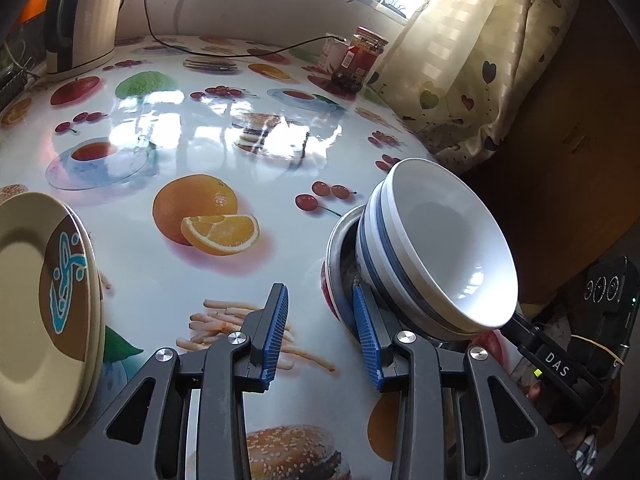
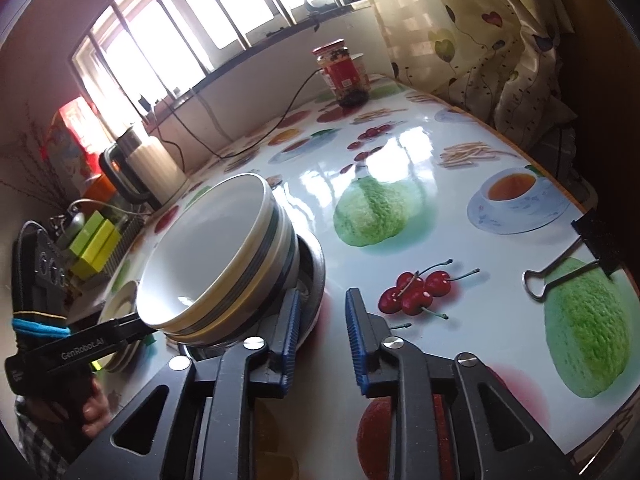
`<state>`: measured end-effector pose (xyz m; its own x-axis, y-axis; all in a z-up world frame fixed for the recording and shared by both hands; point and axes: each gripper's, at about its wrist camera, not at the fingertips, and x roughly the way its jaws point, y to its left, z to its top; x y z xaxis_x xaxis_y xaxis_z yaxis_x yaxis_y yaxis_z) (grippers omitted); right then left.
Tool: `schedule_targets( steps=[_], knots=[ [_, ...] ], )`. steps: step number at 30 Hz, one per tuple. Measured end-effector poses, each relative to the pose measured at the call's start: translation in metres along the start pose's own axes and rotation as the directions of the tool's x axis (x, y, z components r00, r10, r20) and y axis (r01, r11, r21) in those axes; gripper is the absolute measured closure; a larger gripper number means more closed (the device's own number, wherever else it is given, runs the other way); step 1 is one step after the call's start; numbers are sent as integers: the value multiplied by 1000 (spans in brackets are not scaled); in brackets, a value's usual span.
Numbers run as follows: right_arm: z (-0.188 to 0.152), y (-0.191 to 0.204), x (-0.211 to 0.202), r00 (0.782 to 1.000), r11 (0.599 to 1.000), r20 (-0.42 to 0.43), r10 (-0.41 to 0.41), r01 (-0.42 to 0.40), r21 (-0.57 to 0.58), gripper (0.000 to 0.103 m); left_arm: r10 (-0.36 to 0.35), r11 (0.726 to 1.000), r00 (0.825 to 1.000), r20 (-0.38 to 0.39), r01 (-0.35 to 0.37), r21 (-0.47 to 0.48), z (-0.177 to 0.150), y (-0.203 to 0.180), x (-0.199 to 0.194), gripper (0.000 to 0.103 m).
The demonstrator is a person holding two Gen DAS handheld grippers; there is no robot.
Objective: Organize plates and bowls
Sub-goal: 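Lift the steel bowl with its nested bowls using both grippers, tilting it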
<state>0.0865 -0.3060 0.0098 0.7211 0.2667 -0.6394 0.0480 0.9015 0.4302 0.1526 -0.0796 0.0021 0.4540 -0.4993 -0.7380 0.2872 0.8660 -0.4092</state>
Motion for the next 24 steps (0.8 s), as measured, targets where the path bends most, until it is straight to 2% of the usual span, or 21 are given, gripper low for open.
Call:
schedule_targets(
  steps=[5, 12, 18, 22, 24],
  knots=[
    [-1, -5, 0, 998, 997, 2, 68, -68, 37, 91, -34, 999, 999, 5, 34, 14, -1, -2, 0, 80],
    [-1, -13, 3, 993, 989, -2, 120, -119, 91, 91, -102, 994, 995, -6, 101, -42, 2, 10, 4, 81],
    [1, -15, 6, 991, 984, -5, 137, -135, 113, 91, -104, 994, 995, -6, 104, -36, 3, 10, 6, 82],
    [2, -18, 7, 987, 979, -8, 161, -159, 128, 91, -112, 993, 994, -2, 112, -24, 3, 7, 5, 89],
    [2, -20, 7, 985, 976, -8, 173, -171, 133, 91, -101, 995, 995, 2, 102, -13, 3, 5, 4, 90]
  ],
)
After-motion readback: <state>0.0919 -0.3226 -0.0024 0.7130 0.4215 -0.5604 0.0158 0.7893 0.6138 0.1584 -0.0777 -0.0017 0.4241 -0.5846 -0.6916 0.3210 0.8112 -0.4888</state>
